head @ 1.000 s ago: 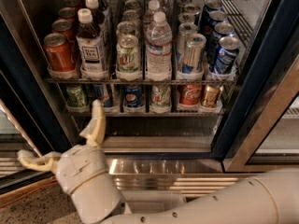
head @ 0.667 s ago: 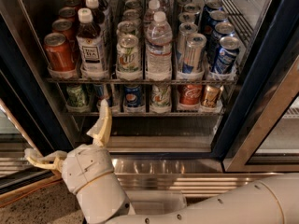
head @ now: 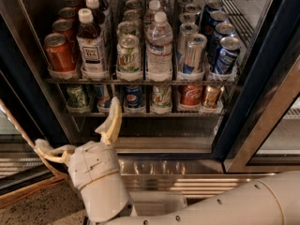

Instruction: Pick 7up can from top shelf of fridge

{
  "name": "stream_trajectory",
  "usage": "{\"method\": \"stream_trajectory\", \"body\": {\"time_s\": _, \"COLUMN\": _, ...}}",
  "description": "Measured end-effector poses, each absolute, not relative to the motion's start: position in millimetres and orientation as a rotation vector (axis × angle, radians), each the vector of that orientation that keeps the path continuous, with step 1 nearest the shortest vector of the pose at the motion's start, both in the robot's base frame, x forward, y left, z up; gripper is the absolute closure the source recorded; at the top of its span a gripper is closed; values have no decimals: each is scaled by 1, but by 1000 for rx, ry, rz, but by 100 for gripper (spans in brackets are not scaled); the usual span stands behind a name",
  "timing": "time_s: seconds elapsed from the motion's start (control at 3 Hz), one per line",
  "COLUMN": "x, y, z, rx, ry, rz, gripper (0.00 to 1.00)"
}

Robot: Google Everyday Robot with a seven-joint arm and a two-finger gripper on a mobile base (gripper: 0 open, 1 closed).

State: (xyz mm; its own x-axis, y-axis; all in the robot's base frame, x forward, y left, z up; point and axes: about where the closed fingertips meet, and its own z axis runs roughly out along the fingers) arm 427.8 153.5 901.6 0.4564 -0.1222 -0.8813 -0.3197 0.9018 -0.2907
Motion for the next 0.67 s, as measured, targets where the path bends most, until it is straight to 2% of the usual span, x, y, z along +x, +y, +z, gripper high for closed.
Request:
{"method": "stream_trajectory", "body": {"time_s": 0.33, "x": 443, "y": 109, "z": 931, "rx": -361, "ry": 1042, "rz": -72, "gripper": 0}}
{"method": "stream_trajectory", "body": {"time_s": 0.67, "x": 454, "y": 72, "z": 946, "rx": -307, "ry": 1046, "rz": -178, "gripper": 0}}
